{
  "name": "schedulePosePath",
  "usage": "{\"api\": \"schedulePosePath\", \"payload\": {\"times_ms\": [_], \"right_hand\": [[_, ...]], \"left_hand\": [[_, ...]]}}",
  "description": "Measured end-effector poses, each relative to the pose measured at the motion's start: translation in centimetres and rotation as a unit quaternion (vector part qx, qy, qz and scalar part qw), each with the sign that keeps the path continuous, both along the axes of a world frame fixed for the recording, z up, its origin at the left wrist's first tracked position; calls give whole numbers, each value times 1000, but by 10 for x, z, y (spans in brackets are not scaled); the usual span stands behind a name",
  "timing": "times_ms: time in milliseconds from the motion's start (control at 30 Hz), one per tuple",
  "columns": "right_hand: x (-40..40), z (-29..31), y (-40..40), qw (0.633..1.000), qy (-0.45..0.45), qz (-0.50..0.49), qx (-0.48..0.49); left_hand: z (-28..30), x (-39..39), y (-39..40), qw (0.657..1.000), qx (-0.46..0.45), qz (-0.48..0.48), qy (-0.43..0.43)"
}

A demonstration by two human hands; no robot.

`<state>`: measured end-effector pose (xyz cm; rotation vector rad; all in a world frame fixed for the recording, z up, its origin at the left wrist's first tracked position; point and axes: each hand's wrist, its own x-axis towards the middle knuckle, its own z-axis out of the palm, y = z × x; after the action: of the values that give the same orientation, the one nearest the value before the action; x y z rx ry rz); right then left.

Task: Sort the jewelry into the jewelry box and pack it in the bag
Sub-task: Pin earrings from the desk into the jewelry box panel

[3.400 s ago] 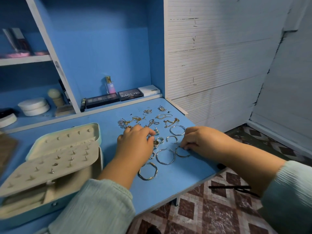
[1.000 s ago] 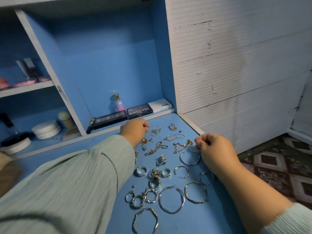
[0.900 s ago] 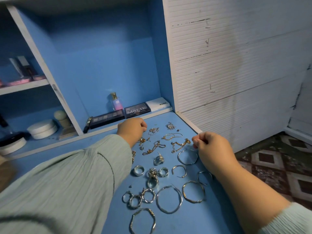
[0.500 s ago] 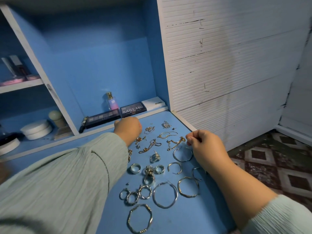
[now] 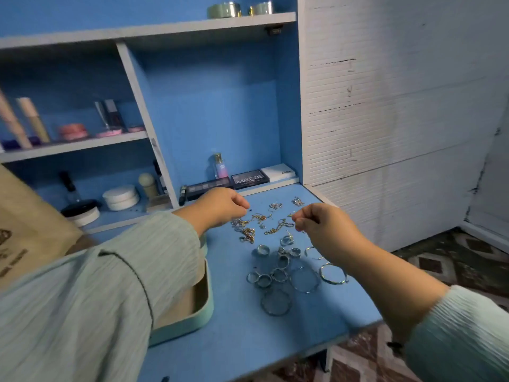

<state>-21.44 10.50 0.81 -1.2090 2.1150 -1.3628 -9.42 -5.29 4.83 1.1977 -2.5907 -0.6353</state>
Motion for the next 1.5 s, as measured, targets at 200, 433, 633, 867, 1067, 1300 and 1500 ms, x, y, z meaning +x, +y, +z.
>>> {"api": "schedulePosePath", "payload": {"times_ms": [200, 433, 633, 867, 1067, 1300, 1500], "right_hand": [[67, 14, 4, 996, -4, 84, 27], [142, 10, 5, 985, -53, 166, -2], [178, -5, -4, 986, -103, 120, -43], [193, -8, -6, 995, -27, 59, -72], [199, 1, -17, 990, 22, 70, -119], [192, 9, -55, 972, 136, 88, -168], [179, 8, -85, 966, 155, 93, -184]], "left_hand": [[17, 61, 23, 999, 0, -29, -43], [29, 137, 29, 1000, -22, -5, 3], [18, 190, 24, 997, -17, 28, 70], [-5, 222, 13, 977, 41, 99, 185], [-24, 229, 5, 948, 84, 146, 270], [-33, 220, -13, 923, 110, 164, 331], [-37, 207, -29, 879, 161, 192, 406]]}}
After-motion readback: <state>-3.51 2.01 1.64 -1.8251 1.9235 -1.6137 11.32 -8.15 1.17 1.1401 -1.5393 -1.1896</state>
